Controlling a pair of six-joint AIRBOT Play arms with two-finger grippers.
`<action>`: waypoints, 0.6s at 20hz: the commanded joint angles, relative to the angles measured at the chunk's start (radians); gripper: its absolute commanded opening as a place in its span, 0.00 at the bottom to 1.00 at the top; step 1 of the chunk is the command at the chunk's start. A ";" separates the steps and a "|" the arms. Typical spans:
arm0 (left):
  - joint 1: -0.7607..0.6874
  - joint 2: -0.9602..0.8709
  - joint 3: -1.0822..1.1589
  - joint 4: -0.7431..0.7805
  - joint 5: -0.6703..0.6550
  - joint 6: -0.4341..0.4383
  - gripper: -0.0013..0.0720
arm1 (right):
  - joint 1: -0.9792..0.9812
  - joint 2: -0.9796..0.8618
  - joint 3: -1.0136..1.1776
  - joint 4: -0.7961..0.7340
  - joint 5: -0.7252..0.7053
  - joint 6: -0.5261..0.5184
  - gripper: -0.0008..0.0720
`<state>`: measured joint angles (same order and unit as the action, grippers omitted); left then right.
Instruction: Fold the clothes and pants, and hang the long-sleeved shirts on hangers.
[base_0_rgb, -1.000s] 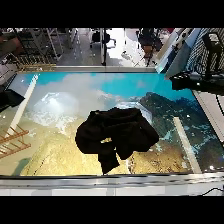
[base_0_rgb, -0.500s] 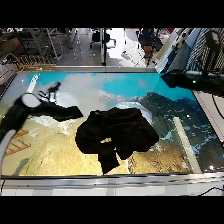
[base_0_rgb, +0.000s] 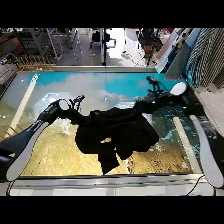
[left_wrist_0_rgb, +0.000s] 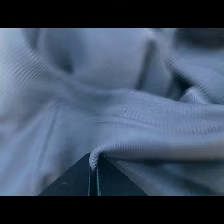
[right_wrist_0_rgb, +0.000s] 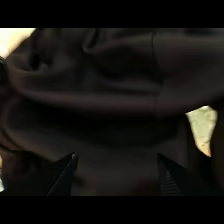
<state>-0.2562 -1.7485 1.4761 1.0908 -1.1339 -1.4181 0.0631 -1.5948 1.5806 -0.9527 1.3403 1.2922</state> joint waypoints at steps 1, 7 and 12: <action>-0.021 -0.009 0.007 0.159 -0.229 0.053 0.03 | 0.066 -0.142 0.000 -0.018 0.002 -0.025 0.82; -0.072 0.050 0.006 0.155 -0.292 0.100 0.03 | 0.165 -0.224 0.000 -0.076 0.006 -0.056 0.28; -0.012 0.100 0.065 0.152 -0.283 0.100 0.03 | 0.161 -0.223 0.100 -0.107 -0.019 -0.042 0.04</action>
<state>-0.2977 -1.6733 1.5051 1.2407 -1.4136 -1.3243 0.2192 -1.8114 1.6238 -1.0256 1.3418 1.2404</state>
